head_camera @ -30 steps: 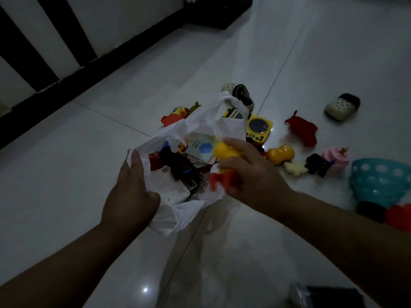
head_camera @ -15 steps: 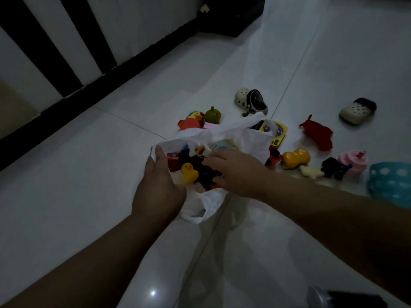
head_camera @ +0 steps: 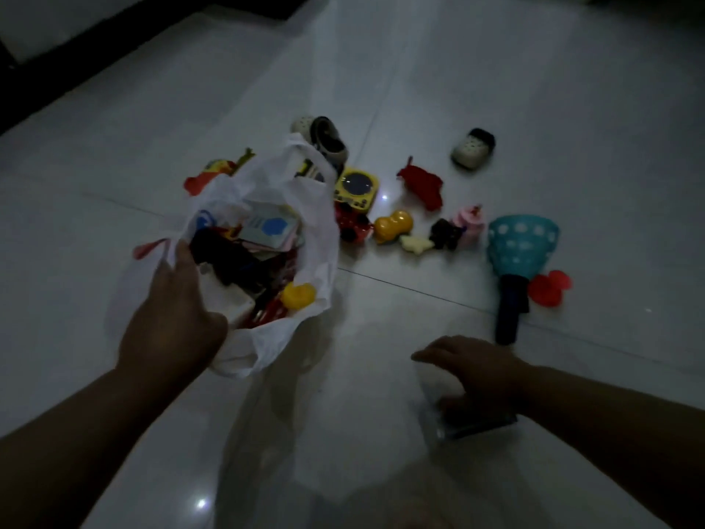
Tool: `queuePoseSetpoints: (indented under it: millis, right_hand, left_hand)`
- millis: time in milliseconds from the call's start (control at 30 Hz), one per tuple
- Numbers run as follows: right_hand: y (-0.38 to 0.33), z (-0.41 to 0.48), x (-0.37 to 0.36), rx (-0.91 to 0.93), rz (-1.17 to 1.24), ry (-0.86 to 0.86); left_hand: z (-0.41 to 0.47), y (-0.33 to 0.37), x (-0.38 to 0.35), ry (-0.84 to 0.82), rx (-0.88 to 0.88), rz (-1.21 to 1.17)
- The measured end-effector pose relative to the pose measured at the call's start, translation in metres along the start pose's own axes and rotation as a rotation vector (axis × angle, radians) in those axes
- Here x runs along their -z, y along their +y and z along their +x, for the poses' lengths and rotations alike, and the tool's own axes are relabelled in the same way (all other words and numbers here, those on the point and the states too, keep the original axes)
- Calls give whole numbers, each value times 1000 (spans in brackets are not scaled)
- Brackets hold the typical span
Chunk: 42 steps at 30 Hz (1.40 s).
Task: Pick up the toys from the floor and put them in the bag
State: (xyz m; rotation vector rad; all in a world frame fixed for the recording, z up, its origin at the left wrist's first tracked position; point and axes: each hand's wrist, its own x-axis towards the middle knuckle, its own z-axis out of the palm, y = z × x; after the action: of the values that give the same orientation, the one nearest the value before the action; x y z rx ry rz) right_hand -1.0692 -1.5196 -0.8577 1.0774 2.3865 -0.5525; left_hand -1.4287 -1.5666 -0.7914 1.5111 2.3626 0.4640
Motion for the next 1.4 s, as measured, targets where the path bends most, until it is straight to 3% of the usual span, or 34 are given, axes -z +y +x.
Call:
queuePoseSetpoints:
  millis: [133, 367, 433, 533, 767, 833, 933, 1100, 1167, 1300, 1400]
  right_hand:
    - [-6, -17, -31, -75, -133, -289]
    - [-20, 5, -34, -73, -290, -351]
    - [-30, 17, -19, -57, -254, -263]
    - [-51, 30, 13, 4, -112, 15]
    - [-102, 48, 116, 320, 185, 755]
    - [-114, 64, 138, 459, 197, 895]
    - [-129, 103, 158, 613, 116, 775]
    - [-144, 180, 164, 507, -182, 410]
    - [-153, 200, 161, 470, -273, 341]
    - [-162, 213, 157, 450, -286, 452]
    - [-150, 206, 162, 421, -388, 744]
  left_hand:
    - [2, 7, -4, -26, -5, -5]
    - [7, 4, -1, -20, -18, -22]
    - [8, 1, 0, -8, -22, -35]
    - [6, -1, 3, -5, -14, -35]
    - [8, -6, 13, 5, -14, -16]
    - [8, -7, 17, -3, 9, -15]
    - [9, -8, 23, 10, 27, 1]
    - [4, -11, 26, 13, 29, -1]
    - [3, -11, 26, 16, 42, -15]
    - [3, -11, 29, 43, 37, -2]
    - [4, -14, 33, 35, 38, -13]
